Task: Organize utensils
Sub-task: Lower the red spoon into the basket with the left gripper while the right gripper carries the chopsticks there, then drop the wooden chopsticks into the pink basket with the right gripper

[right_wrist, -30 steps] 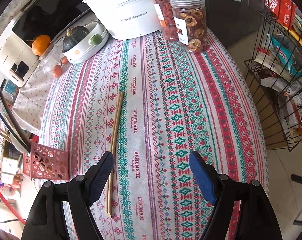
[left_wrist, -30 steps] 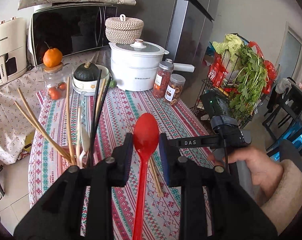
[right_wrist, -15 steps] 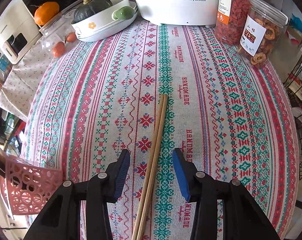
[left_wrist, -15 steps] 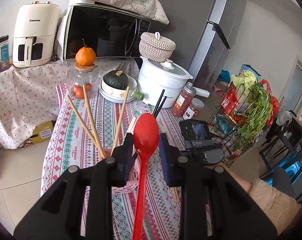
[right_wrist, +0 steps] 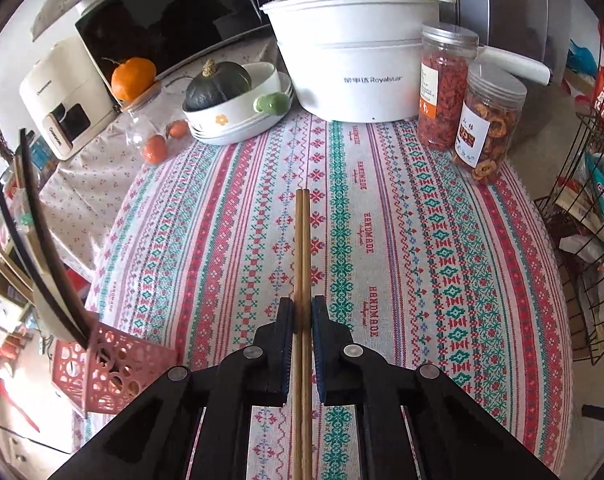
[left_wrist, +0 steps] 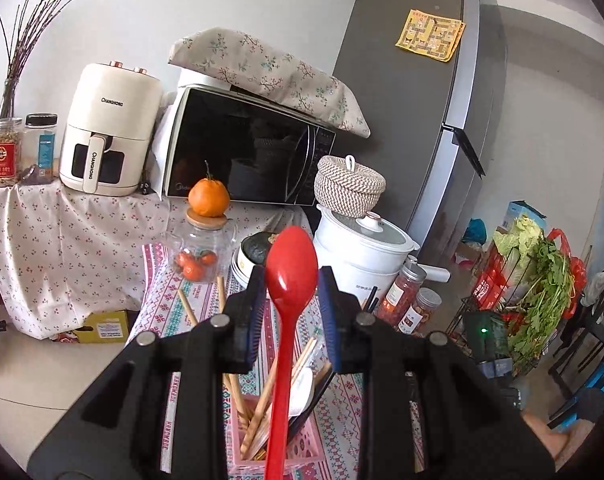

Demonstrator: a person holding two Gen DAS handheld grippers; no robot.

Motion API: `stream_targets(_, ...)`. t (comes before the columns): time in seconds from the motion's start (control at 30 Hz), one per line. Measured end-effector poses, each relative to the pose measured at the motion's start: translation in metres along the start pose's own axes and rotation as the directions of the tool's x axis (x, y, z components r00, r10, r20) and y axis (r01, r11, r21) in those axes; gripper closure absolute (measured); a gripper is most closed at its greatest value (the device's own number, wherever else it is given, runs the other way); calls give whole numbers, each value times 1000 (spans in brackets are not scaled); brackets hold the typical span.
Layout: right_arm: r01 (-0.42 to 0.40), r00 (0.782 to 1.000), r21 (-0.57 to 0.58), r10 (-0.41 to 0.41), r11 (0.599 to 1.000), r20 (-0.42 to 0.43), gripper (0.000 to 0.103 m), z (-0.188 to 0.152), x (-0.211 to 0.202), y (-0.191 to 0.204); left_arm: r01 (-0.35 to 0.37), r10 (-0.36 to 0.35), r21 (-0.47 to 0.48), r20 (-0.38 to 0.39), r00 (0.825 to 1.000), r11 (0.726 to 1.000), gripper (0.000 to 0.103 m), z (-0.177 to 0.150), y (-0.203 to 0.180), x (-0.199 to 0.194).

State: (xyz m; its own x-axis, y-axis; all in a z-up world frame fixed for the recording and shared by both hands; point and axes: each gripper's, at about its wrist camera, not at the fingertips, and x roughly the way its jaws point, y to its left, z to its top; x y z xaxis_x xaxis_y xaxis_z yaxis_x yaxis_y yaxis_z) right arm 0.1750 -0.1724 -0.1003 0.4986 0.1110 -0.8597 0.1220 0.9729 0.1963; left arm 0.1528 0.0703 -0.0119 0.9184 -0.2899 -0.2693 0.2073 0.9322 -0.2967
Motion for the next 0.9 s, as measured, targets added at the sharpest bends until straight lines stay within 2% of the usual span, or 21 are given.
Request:
stream_targets(0.3, -70, 978, -13, 71, 997, 196, 94, -5, -68, 13, -101, 97, 37, 99, 990, 994, 75, -16, -5, 27)
stream_targets(0.47, -98, 955, -1, 94, 995, 281, 94, -7, -87, 18, -105, 100, 53, 82, 992, 993, 75, -25, -4, 27)
stream_targets(0.57, -121, 930, -8, 116, 993, 348, 94, -10, -100, 25, -90, 87, 48, 56, 995, 995, 72, -28, -2, 25)
stream_targets(0.67, -150, 897, -23, 146, 988, 418, 94, -13, -115, 36, -86, 87, 47, -22, 996, 995, 68, -30, 1, 23)
stream_targets(0.73, -164, 869, -33, 160, 986, 469, 94, -14, -125, 45, -78, 81, 42, -79, 994, 996, 57, -29, 4, 15)
stream_targets(0.77, -162, 852, -42, 161, 986, 499, 94, -14, -130, 51, -73, 77, 32, -116, 990, 997, 45, -28, 5, 10)
stream_targets(0.8, -161, 833, -50, 163, 986, 529, 94, -13, -134, 57, -71, 72, 15, -137, 988, 997, 38, -26, 8, 3)
stream_targets(0.83, -165, 817, -58, 169, 985, 551, 94, -12, -136, 64, -74, 73, 4, -165, 984, 997, 34, -24, 11, -3)
stream_targets(0.9, -161, 784, -70, 170, 985, 597, 94, -12, -139, 78, -74, 70, -6, -238, 969, 997, 21, -19, 17, -10)
